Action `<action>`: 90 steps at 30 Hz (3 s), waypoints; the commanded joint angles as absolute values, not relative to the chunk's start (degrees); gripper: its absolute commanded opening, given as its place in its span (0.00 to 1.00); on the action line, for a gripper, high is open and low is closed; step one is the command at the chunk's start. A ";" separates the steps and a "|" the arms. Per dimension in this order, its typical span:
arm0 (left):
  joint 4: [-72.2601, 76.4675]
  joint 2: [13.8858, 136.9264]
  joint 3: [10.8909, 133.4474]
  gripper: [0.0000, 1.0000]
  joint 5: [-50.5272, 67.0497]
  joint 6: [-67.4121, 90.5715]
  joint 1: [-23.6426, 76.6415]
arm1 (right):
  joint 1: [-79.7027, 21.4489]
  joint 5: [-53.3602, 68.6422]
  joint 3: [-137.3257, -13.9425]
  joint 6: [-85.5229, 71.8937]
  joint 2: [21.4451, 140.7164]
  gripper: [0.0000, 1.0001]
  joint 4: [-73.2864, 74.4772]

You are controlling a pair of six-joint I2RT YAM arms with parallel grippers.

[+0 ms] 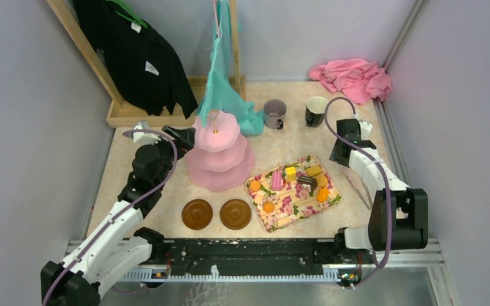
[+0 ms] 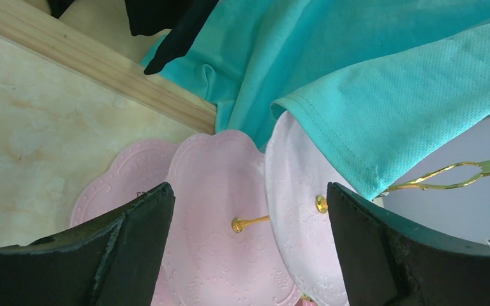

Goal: Serve the afternoon tea
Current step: Pick up the clamp from the center of the board.

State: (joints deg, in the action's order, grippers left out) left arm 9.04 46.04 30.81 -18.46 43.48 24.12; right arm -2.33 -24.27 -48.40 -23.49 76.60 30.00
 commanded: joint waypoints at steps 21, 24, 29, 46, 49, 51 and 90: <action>7.08 40.29 30.07 0.94 -21.31 44.68 24.54 | -2.02 -25.54 -46.54 -22.68 85.33 0.59 24.11; 7.12 40.16 30.06 0.94 -21.40 44.41 24.59 | -2.02 -26.21 -46.58 -22.68 85.46 0.59 24.22; 7.04 40.18 29.97 0.94 -21.40 44.47 24.58 | -1.98 -26.40 -46.49 -22.85 86.42 0.59 24.36; 7.50 40.46 29.51 0.94 -20.80 45.07 24.56 | -1.93 -26.50 -45.71 -23.46 87.75 0.32 24.16; 7.59 40.72 29.62 0.94 -20.67 45.18 24.54 | -1.93 -26.44 -45.77 -23.71 87.18 0.24 24.56; 7.65 40.90 29.62 0.94 -20.50 45.34 24.60 | -1.93 -26.54 -45.71 -23.88 86.87 0.20 24.80; 3.09 39.68 32.22 0.96 -22.45 43.16 25.33 | -16.85 -45.19 -64.78 -17.13 75.21 0.00 35.84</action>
